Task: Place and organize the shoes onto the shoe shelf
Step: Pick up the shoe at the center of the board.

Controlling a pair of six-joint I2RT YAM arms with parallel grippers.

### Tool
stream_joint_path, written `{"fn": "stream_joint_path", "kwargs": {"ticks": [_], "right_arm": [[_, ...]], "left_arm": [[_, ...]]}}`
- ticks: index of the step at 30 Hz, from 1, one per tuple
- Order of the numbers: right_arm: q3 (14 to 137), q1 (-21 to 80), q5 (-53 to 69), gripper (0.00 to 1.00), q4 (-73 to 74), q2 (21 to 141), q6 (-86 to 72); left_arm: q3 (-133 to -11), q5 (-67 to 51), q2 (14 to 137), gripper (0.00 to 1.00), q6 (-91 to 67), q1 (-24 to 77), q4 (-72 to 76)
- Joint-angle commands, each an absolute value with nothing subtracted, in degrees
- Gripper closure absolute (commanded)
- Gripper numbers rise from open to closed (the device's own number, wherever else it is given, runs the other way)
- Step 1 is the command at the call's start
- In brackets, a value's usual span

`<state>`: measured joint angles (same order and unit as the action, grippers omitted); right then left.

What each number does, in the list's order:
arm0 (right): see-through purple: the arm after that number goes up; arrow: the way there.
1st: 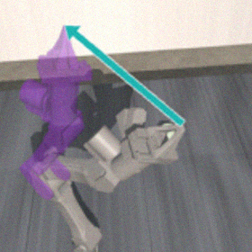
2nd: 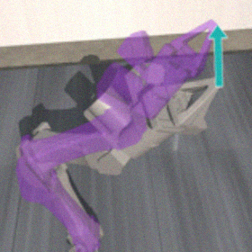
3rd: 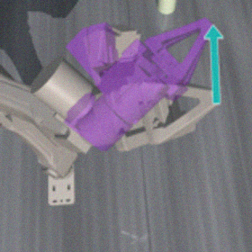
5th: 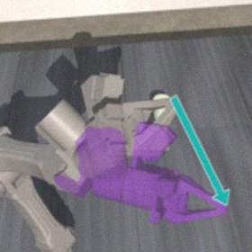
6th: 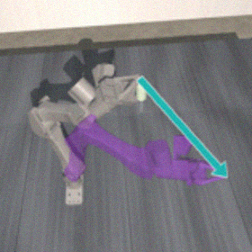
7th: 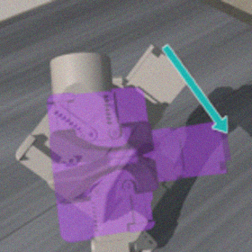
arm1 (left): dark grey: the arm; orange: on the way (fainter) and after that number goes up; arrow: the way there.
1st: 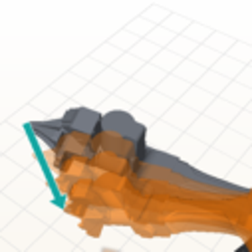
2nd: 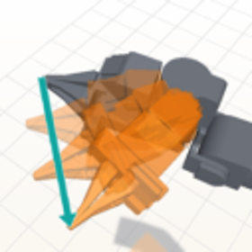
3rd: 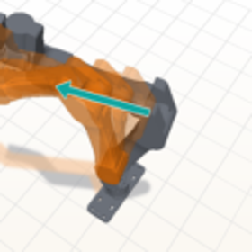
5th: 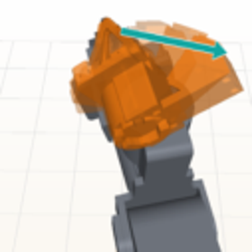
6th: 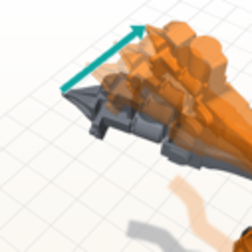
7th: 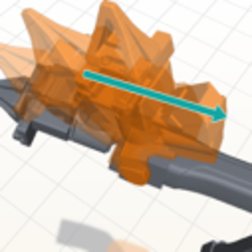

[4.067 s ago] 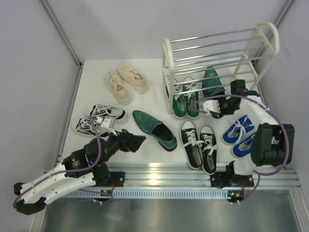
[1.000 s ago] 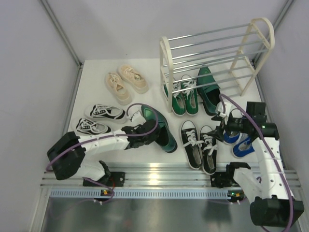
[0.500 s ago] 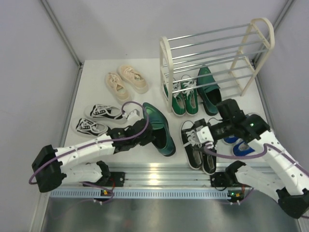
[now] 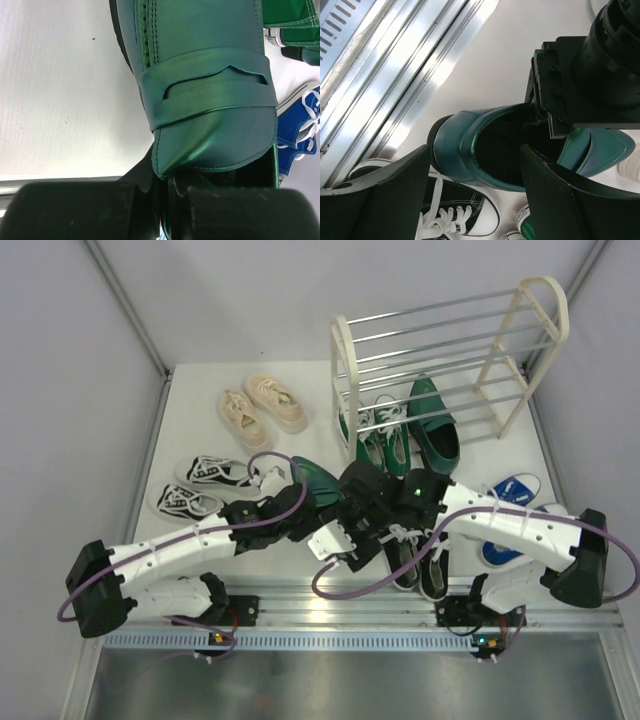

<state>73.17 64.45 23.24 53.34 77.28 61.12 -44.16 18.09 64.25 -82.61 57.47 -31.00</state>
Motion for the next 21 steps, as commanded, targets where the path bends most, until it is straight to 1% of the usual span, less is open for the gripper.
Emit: {"fn": "stream_joint_path", "kwargs": {"ticks": [1, 6, 7, 12, 13, 15, 18, 19, 21], "right_arm": [[73.5, 67.2, 17.0, 0.29, 50.8, 77.6, 58.7], [72.5, 68.1, 13.8, 0.34, 49.7, 79.0, 57.9], [72.4, 68.3, 13.5, 0.36, 49.7, 79.5, 57.8], [72.1, 69.3, 12.0, 0.42, 49.1, 81.6, 56.4], [72.2, 69.4, 11.7, 0.45, 49.1, 82.3, 56.0], [72.2, 69.9, 10.7, 0.48, 49.2, 82.8, 55.8], [72.7, 70.1, 9.8, 0.65, 49.7, 83.4, 56.2], [72.5, 70.2, 9.5, 0.77, 49.8, 83.4, 56.4], [72.6, 70.0, 8.5, 0.94, 50.7, 83.1, 57.6]], "left_arm": [[-47.5, 19.9, 61.7, 1.0, -87.2, 57.7, -28.2], [-47.0, 20.4, 60.9, 1.0, -88.4, 57.7, -28.2], [-46.8, 20.6, 60.3, 1.0, -88.7, 57.7, -28.2], [-45.8, 21.5, 58.1, 1.0, -90.5, 57.7, -28.1], [-45.2, 21.9, 57.3, 1.0, -91.3, 57.7, -28.2], [-44.5, 22.1, 56.5, 1.0, -92.0, 57.7, -28.5], [-43.8, 22.5, 55.2, 1.0, -92.5, 57.7, -28.4], [-43.6, 22.6, 54.7, 1.0, -92.5, 57.7, -28.4], [-43.2, 22.6, 54.1, 1.0, -92.1, 57.7, -28.4]]}}
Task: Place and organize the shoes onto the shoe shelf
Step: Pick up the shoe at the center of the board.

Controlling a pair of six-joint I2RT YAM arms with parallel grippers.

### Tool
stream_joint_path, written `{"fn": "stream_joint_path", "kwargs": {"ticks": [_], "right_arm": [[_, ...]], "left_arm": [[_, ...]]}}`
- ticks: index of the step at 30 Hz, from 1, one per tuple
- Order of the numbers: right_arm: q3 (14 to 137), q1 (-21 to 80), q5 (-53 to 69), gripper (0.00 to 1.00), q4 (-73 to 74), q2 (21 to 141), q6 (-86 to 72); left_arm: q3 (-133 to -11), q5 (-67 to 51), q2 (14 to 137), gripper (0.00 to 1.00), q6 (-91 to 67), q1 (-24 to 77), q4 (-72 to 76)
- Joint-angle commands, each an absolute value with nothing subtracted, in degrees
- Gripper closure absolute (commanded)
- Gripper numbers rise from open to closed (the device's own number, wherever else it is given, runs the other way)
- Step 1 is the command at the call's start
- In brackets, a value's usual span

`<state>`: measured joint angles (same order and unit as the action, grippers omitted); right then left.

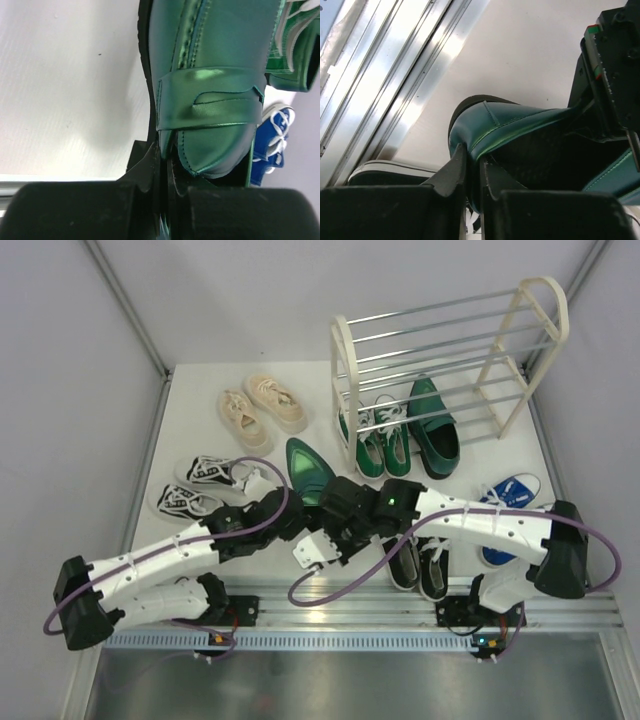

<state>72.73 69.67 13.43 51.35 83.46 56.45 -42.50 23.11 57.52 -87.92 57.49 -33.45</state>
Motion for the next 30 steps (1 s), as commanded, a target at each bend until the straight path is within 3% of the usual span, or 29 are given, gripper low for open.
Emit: {"fn": "stream_joint_path", "kwargs": {"ticks": [1, 4, 5, 7, 8, 11, 19, 30], "right_arm": [[72.5, 70.0, 8.3, 1.0, 51.1, 82.5, 58.3], [72.3, 69.6, 8.7, 1.0, 54.3, 80.2, 62.5], [72.6, 69.2, 10.3, 1.0, 56.8, 79.5, 63.5], [73.1, 68.3, 14.0, 1.0, 60.3, 77.0, 68.2], [73.8, 66.9, 18.4, 1.0, 62.1, 76.1, 69.5], [75.6, 63.3, 26.6, 1.0, 69.3, 73.6, 76.5], [77.0, 53.3, 41.4, 1.0, 82.2, 65.9, 85.7], [71.1, 37.2, 43.5, 1.0, 85.8, 46.9, 82.8]], "left_arm": [[-43.0, 22.8, 53.4, 1.0, -91.6, 57.7, -28.4], [-41.8, 22.9, 51.8, 0.97, -89.2, 57.7, -28.0], [-41.4, 22.2, 51.2, 0.79, -88.0, 57.7, -27.4], [-39.0, 20.8, 48.4, 0.57, -82.0, 57.7, -22.1], [-38.0, 19.9, 46.9, 0.36, -80.4, 57.7, -20.2], [-33.1, 17.5, 40.0, 0.2, -74.9, 57.7, -12.2], [-29.8, 21.3, 21.6, 0.11, -64.4, 57.6, -14.4], [-27.0, 24.8, 11.3, 0.07, -59.8, 57.6, -21.1]]}}
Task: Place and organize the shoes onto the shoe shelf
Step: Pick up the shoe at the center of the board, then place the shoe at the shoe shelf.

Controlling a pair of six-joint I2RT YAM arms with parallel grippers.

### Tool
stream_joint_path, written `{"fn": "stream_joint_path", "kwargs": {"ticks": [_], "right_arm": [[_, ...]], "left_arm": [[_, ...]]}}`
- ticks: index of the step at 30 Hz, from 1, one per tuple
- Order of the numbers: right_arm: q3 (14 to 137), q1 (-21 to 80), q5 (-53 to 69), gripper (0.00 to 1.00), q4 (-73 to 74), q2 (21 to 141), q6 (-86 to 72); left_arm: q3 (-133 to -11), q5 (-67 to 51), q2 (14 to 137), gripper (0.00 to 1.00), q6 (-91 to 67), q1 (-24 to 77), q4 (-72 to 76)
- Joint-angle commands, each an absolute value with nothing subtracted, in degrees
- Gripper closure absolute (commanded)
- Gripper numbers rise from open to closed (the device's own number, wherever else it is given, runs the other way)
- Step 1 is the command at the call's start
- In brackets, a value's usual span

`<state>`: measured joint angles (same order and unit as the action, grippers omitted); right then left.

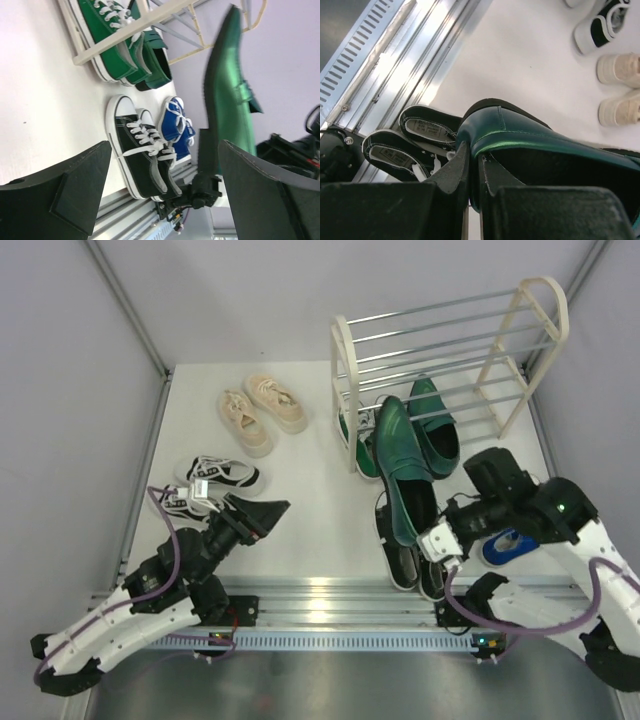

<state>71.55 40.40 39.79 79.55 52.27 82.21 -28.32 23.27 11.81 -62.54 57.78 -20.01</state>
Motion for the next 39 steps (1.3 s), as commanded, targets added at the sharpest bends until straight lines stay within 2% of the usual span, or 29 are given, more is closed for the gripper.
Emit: {"fn": "stream_joint_path", "kwargs": {"ticks": [1, 8, 13, 26, 29, 33, 36, 39], "right_arm": [[70.3, 34.8, 43.3, 1.0, 85.8, 45.8, 81.9], [68.1, 25.6, 34.7, 1.0, 85.7, 36.9, 71.3], [67.1, 24.0, 29.1, 1.0, 85.8, 37.4, 67.3], [64.2, 23.8, 23.6, 1.0, 85.8, 44.5, 65.6], [64.3, 21.5, 24.7, 1.0, 85.8, 47.3, 67.8], [66.5, 10.7, 28.0, 1.0, 85.8, 52.0, 73.1], [67.1, 6.4, 29.8, 1.0, 85.8, 55.1, 76.4], [67.4, 6.2, 29.9, 1.0, 85.8, 57.2, 78.2]], "left_arm": [[-27.0, 24.9, 11.3, 0.07, -59.6, 57.7, -21.1], [-25.8, 24.0, 11.6, 0.05, -58.9, 57.6, -20.3], [-25.4, 23.2, 11.5, 0.05, -58.3, 57.7, -19.3], [-24.7, 22.1, 8.7, 0.04, -55.2, 57.6, -19.4], [-24.7, 21.9, 8.3, 0.03, -54.6, 57.6, -19.6], [-24.6, 21.7, 8.0, 0.04, -54.2, 57.7, -19.7], [-24.7, 21.6, 7.4, 0.04, -53.7, 57.7, -20.0], [-24.7, 21.8, 6.6, 0.03, -53.4, 57.6, -20.6]]}}
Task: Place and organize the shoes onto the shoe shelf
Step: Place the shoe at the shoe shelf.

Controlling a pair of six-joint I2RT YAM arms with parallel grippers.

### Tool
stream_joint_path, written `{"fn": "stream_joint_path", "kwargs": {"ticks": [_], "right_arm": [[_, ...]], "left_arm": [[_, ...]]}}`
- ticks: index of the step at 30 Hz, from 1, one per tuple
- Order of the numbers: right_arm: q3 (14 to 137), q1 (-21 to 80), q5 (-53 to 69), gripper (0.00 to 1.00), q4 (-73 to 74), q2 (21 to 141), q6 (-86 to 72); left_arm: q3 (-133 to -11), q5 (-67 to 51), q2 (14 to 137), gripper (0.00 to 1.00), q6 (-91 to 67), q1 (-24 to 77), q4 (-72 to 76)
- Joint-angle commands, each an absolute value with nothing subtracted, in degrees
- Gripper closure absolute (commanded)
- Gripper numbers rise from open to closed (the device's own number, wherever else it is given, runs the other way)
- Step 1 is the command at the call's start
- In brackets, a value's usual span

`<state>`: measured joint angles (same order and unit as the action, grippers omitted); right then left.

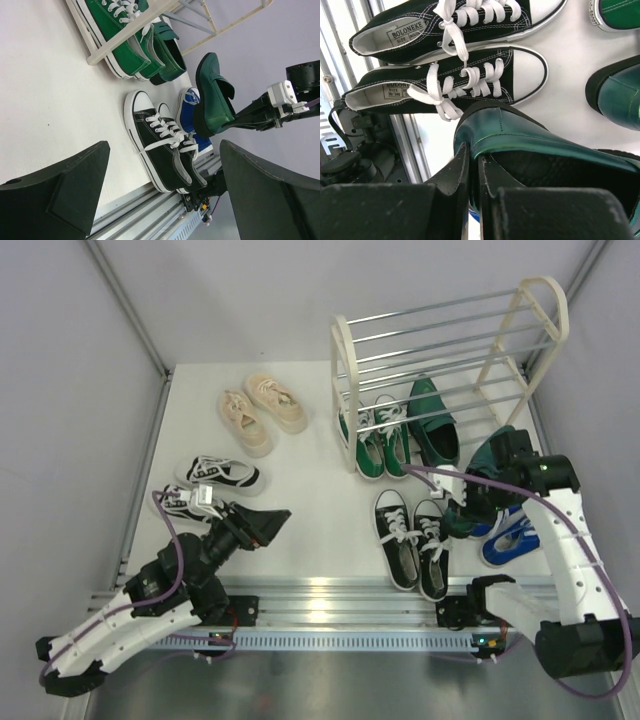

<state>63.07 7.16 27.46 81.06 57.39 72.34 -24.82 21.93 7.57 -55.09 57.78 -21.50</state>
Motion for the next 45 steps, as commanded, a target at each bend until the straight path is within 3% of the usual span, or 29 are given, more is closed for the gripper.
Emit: {"fn": "stream_joint_path", "kwargs": {"ticks": [1, 24, 45], "right_arm": [[67.5, 6.2, 30.0, 1.0, 85.8, 58.1, 78.7], [75.2, -9.7, 27.7, 1.0, 85.8, 76.4, 102.1], [79.9, -10.1, 22.6, 1.0, 85.9, 83.4, 116.6]], "left_arm": [[-24.9, 22.0, 6.2, 0.03, -53.2, 57.7, -20.7], [-24.5, 23.8, 2.8, 0.02, -52.4, 57.6, -22.8], [-24.4, 25.3, 2.4, 0.02, -52.2, 57.7, -23.3]]}}
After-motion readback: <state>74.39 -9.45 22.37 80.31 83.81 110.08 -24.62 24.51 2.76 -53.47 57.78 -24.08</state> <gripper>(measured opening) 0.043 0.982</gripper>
